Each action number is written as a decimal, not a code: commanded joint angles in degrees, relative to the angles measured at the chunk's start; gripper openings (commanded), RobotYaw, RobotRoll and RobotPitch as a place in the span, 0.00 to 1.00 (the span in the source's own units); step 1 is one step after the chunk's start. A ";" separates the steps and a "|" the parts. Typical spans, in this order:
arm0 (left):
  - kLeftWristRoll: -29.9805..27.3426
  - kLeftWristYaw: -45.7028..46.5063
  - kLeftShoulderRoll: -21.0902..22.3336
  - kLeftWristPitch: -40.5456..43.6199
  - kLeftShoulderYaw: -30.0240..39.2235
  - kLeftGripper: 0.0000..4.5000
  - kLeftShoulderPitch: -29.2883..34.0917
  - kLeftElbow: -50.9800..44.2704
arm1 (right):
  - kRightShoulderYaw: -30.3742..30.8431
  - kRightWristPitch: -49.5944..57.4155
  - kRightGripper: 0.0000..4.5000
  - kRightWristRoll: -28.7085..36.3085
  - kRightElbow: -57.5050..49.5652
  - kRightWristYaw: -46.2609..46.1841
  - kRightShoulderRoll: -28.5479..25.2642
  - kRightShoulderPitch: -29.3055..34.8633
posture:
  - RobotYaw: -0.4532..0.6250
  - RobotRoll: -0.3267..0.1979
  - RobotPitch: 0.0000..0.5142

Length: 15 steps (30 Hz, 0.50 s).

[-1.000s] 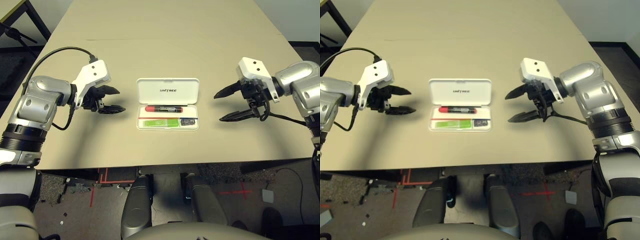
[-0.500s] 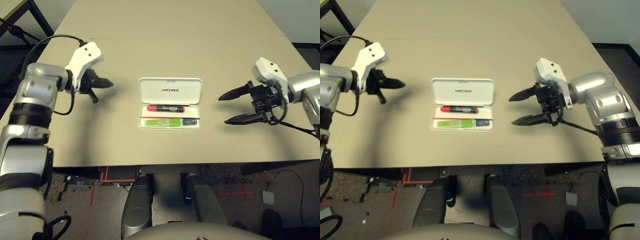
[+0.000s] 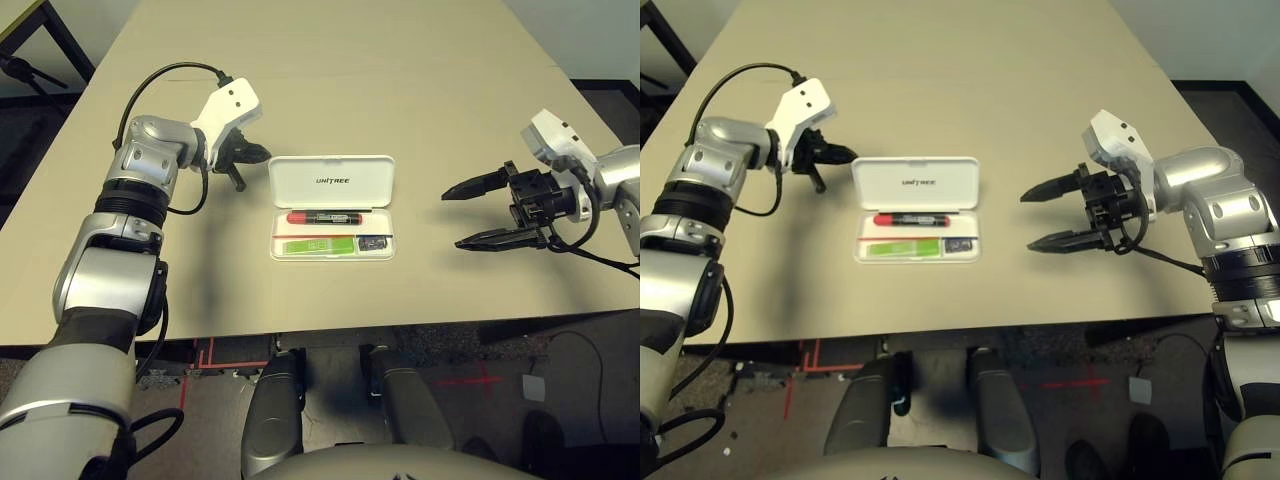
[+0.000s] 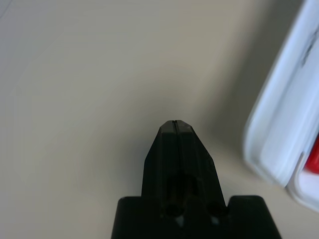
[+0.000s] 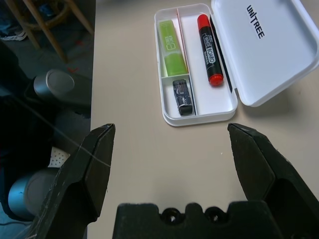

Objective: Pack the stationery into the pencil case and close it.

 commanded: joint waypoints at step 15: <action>-1.58 -15.37 4.97 9.91 -4.38 0.00 12.86 -37.91 | -0.17 -2.00 1.00 -2.05 2.92 0.57 1.16 -1.72 | 0.43 0.62 0.35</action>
